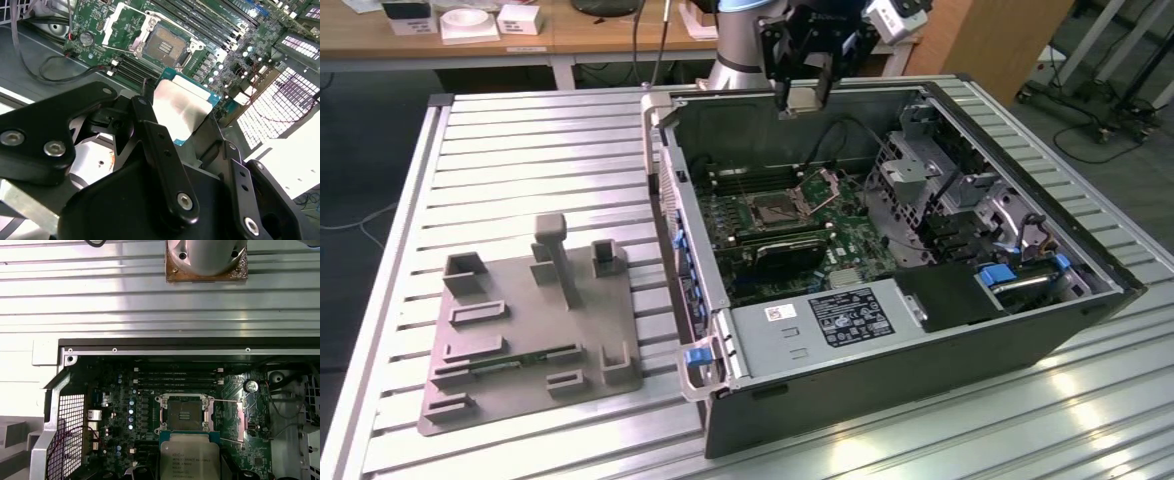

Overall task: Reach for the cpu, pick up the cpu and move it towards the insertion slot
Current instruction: 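Pick up the cpu and move it towards the insertion slot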

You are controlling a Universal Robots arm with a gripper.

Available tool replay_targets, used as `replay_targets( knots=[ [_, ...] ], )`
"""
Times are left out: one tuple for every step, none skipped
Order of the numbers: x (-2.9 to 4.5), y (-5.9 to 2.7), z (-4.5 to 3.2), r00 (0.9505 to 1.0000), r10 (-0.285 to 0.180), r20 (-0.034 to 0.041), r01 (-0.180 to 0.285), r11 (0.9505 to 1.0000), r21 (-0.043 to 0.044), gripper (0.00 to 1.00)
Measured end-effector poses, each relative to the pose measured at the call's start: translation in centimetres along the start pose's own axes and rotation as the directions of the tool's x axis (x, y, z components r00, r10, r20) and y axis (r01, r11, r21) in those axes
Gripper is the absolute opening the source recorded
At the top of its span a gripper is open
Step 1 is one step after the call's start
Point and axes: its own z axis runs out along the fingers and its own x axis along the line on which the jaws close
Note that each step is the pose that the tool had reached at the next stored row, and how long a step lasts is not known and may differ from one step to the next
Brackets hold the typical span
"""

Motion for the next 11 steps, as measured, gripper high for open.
replay_targets(
  knots=[
    [0.00, 0.02, 0.00, 1.0000, 0.000, 0.0000, 0.000, 1.0000, 0.0000, 0.55],
    [0.00, 0.09, 0.01, 1.0000, 0.000, 0.0000, 0.000, 1.0000, -0.0001, 0.55],
    [0.00, 0.16, 0.02, 1.0000, 0.000, 0.0000, 0.000, 1.0000, -0.0001, 0.55],
    [0.00, 0.17, 0.01, 1.0000, 0.000, 0.0000, 0.000, 1.0000, -0.0001, 0.55],
    [0.00, 0.18, 0.01, 1.0000, 0.000, 0.0000, 0.000, 1.0000, 0.0000, 0.55],
    [0.00, 0.19, 0.02, 1.0000, 0.000, 0.0000, 0.000, 1.0000, 0.0000, 0.55],
    [0.00, 0.19, 0.02, 1.0000, 0.000, 0.0000, 0.000, 1.0000, -0.0001, 0.55],
    [0.00, 0.20, 0.02, 1.0000, 0.000, 0.0000, 0.000, 1.0000, 0.0000, 0.55],
    [0.00, 0.20, 0.02, 1.0000, 0.000, 0.0000, 0.000, 1.0000, -0.0001, 0.55],
    [0.00, 0.21, 0.02, 1.0000, 0.000, 0.0000, 0.000, 1.0000, -0.0001, 0.55],
    [0.00, 0.21, 0.02, 1.0000, 0.000, 0.0000, 0.000, 1.0000, -0.0001, 0.55]
  ],
)
